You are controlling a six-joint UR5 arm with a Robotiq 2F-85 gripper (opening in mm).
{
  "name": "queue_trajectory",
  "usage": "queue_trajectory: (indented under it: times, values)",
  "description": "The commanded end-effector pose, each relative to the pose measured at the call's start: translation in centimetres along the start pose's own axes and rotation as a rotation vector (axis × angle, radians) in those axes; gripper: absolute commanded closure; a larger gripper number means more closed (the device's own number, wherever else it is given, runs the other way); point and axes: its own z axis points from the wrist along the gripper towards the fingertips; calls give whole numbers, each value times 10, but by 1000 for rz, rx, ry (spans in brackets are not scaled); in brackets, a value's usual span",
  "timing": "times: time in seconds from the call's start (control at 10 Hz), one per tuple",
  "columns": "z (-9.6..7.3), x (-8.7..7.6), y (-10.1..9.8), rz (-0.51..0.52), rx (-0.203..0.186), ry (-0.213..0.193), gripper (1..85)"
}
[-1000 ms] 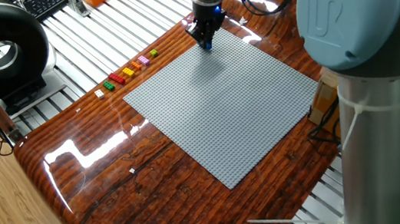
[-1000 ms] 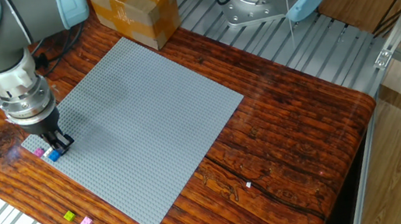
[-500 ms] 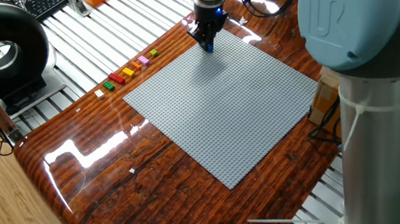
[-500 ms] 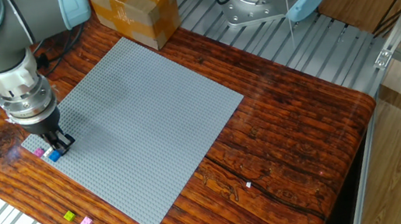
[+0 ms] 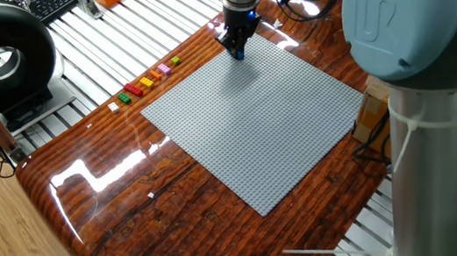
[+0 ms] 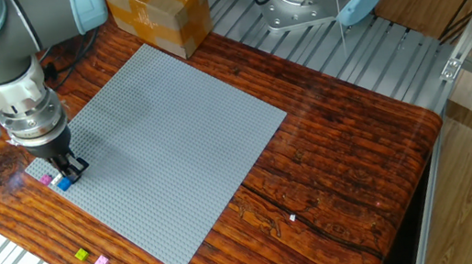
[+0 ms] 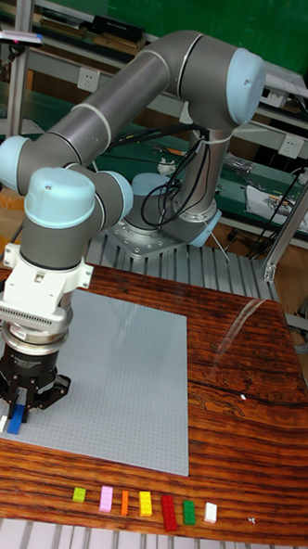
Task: Build with small Lego blocks
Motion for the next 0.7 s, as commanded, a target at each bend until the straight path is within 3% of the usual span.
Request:
queue_trajectory:
  times: [0.0,0.3,0.6]
  values:
    - [-1,-4,3,4,-23,-16,847]
    - [4,-9,4,-21,-65,-45,847]
    - [1,-10,2,-23,-59,-47,847]
